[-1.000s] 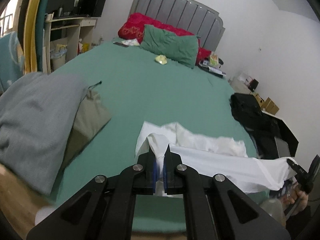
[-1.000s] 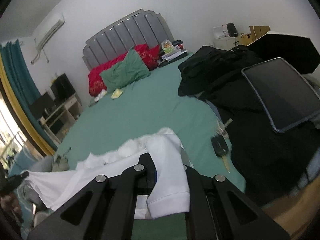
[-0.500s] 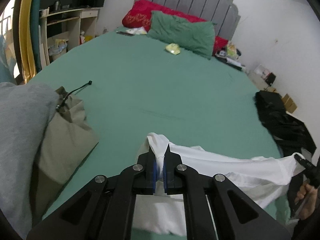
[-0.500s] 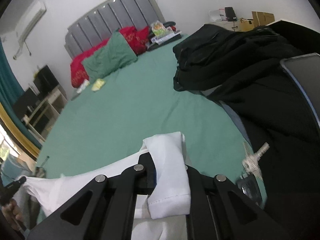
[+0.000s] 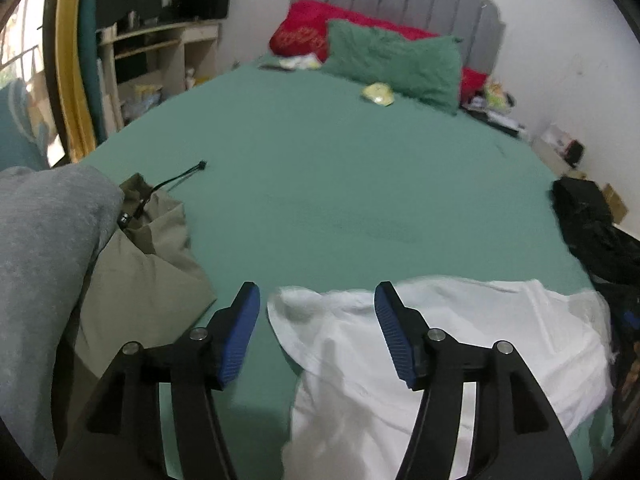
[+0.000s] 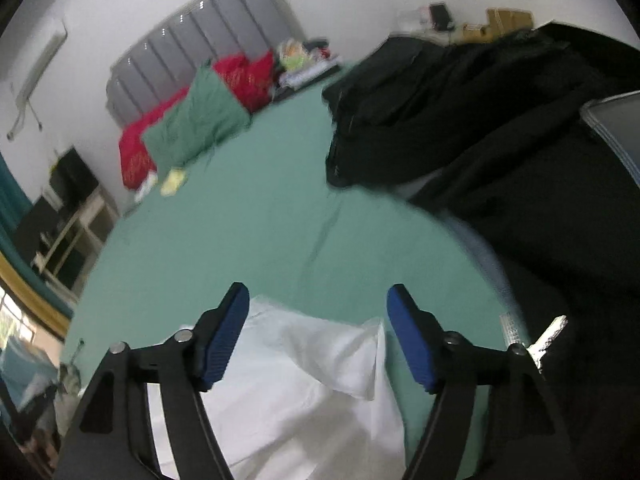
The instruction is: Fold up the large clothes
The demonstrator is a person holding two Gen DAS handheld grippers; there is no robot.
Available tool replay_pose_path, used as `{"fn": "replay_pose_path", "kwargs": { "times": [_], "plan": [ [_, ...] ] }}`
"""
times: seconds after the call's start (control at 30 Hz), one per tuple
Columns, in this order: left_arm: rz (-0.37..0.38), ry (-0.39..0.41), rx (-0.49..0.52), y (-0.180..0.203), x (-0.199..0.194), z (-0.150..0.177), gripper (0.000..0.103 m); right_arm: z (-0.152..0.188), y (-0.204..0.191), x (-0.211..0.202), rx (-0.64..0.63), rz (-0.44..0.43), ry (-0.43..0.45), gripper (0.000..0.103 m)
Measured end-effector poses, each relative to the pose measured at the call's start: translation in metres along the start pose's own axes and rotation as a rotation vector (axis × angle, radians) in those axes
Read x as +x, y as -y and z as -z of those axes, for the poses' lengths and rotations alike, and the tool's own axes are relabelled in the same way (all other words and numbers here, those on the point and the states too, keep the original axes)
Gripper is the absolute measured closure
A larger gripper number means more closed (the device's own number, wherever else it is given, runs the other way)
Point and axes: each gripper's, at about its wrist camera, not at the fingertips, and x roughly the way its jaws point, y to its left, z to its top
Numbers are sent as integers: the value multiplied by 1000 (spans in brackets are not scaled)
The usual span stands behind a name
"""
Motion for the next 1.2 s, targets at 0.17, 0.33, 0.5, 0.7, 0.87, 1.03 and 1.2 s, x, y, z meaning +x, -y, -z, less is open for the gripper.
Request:
{"fn": "replay_pose_path", "kwargs": {
  "times": [0.17,0.33,0.5,0.7,0.87,1.03,1.2],
  "plan": [
    [174,-121,191,45,-4,35,38,24,-3,-27,-3,-161,-57,31],
    [220,-231,392,88,7,75,38,66,-26,-7,-64,-233,-238,31],
    [220,-271,418,101,19,88,38,85,-31,11,-72,-257,-302,67],
    [248,-249,442,111,19,86,82,69,-41,5,-133,-212,-203,99],
    [257,-207,454,118,10,75,98,53,-72,-8,-302,-112,-75,99],
    [297,-210,393,113,4,59,98,45,-85,-1,-352,-69,-52,99],
    [295,-222,386,115,17,44,98,28,-90,19,-309,-120,-62,101]
  ]
}}
